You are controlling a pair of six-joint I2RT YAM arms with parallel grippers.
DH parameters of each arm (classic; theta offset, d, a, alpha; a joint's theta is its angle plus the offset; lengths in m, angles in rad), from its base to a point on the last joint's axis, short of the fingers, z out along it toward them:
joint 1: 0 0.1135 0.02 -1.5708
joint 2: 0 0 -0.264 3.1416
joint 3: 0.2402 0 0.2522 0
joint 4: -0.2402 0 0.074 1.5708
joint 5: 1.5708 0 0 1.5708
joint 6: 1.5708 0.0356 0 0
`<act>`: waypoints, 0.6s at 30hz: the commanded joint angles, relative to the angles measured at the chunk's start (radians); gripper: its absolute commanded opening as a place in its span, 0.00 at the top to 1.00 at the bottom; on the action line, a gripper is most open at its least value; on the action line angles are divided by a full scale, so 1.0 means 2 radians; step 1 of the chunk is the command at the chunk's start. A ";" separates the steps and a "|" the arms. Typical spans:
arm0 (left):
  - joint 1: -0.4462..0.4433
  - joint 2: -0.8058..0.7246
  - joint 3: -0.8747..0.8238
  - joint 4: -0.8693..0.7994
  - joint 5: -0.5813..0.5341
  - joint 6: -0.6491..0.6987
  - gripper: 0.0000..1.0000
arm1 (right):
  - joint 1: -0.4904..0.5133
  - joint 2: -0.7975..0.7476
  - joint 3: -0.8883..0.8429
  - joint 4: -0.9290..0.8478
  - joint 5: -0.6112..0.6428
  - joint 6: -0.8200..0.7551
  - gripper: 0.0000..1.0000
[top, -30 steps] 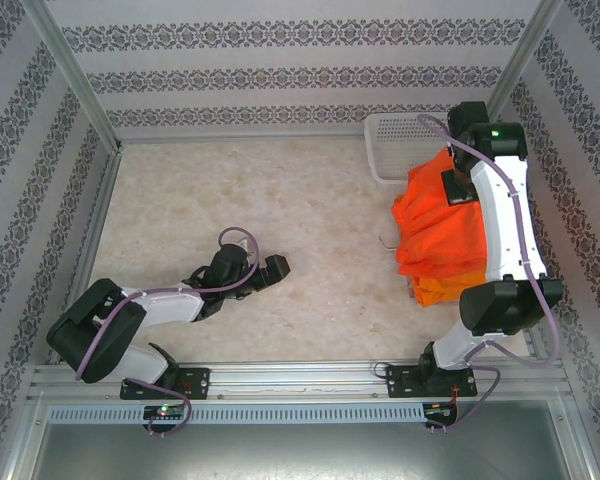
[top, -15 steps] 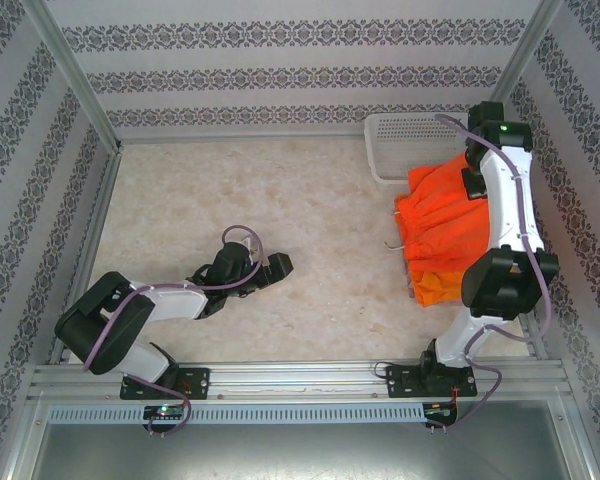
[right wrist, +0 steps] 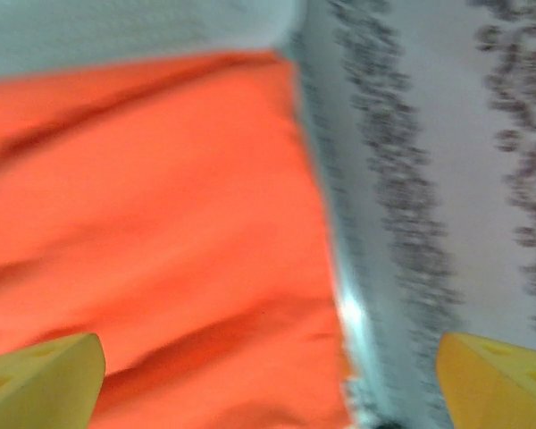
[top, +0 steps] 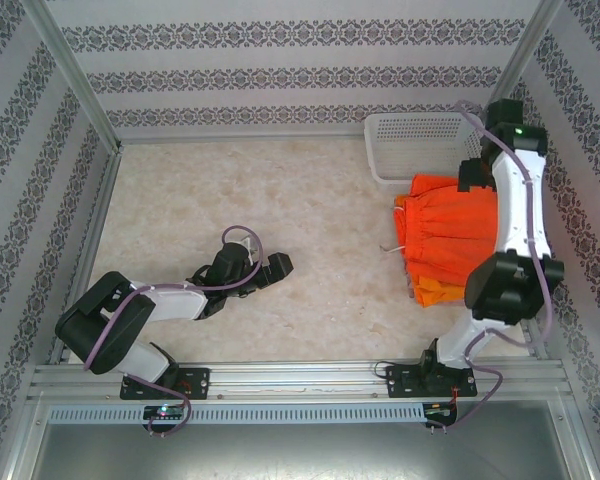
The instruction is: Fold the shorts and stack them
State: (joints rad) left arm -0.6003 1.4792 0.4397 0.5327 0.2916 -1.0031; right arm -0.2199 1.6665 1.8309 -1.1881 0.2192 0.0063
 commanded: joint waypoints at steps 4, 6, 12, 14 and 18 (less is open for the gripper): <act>0.002 -0.005 -0.005 -0.011 0.006 -0.002 0.00 | 0.016 -0.123 -0.209 0.172 -0.393 0.191 0.04; 0.002 -0.007 -0.004 -0.016 0.005 -0.001 0.00 | 0.032 -0.138 -0.259 0.202 -0.413 0.214 0.04; 0.002 -0.009 -0.006 -0.020 0.000 0.001 0.00 | 0.058 -0.146 -0.382 0.224 -0.395 0.216 0.03; 0.002 -0.006 -0.006 -0.018 0.000 0.000 0.00 | 0.058 -0.143 -0.416 0.225 -0.390 0.217 0.03; 0.002 0.001 -0.009 -0.007 0.001 -0.005 0.00 | 0.058 -0.151 -0.483 0.249 -0.387 0.224 0.03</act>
State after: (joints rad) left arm -0.6003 1.4746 0.4389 0.5282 0.2913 -1.0031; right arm -0.1009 1.3769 0.9203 -0.7322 -0.5358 0.4229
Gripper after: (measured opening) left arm 0.999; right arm 0.969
